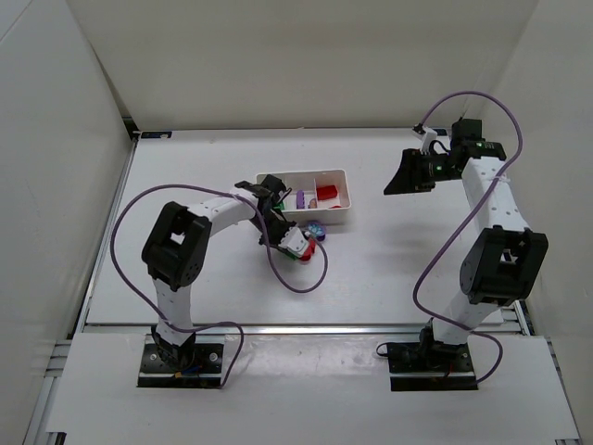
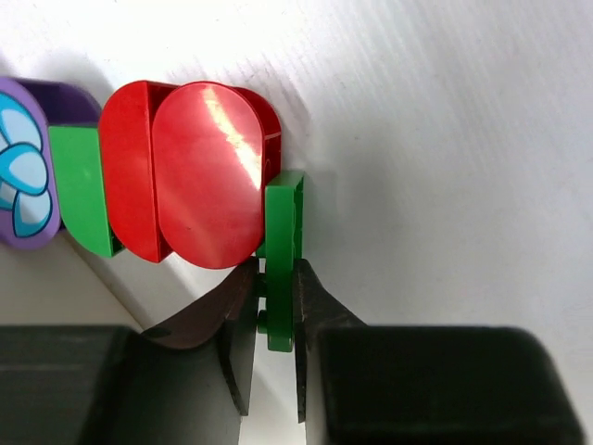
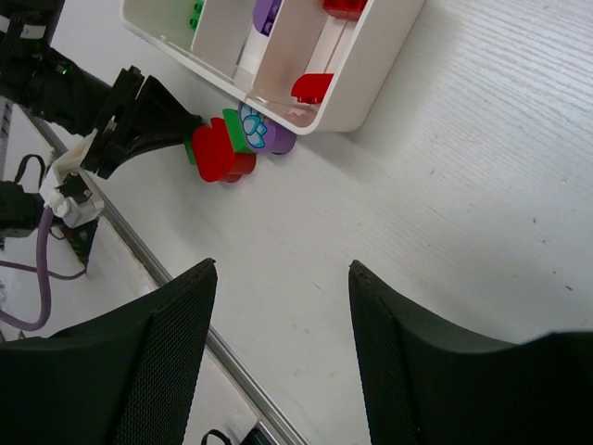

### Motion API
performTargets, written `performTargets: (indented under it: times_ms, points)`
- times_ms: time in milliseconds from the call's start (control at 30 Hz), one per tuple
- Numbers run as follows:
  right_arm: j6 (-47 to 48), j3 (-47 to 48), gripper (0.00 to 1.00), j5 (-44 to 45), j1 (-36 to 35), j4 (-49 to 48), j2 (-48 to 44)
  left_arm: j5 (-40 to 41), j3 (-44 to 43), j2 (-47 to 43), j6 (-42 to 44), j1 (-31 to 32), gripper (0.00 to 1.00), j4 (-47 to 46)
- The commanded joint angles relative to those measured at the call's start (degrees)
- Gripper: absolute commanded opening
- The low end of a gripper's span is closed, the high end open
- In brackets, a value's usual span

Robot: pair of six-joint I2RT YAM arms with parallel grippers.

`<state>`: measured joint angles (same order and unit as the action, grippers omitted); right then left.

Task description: Sort the legos into containers by color

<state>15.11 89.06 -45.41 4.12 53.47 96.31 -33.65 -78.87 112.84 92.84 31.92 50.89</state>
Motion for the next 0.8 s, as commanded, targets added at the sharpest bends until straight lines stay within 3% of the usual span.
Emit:
performTargets:
  times_ms: [0, 233, 400, 467, 667, 767]
  points:
    - [-2.3, 2.1, 0.63, -3.7, -0.1, -2.1, 1.0, -2.1, 3.9, -8.3, -4.5, 0.3, 0.26, -6.3]
    - [-10.7, 1.7, 0.64, -11.2, -0.6, -5.8, 3.5, -4.1, 16.5, -23.2, -8.5, 1.2, 0.22, -21.4]
    - [-14.8, 1.6, 0.67, -20.1, -2.4, -8.1, 5.5, -4.1, 28.3, -35.2, -3.9, 4.5, 0.22, -32.5]
    - [-19.3, 2.0, 0.68, -23.0, -3.7, -9.8, 6.0, -3.9, 29.7, -37.9, -3.1, 5.7, 0.22, -34.0]
    - [-17.3, 2.8, 0.69, -23.3, -7.8, -9.0, 7.0, -2.1, 30.2, -39.9, -4.7, 8.1, 0.21, -36.0]
    - [-13.3, 2.3, 0.69, -21.2, -8.6, -6.6, 6.3, 1.6, 26.8, -37.4, -13.4, 8.1, 0.20, -37.8]
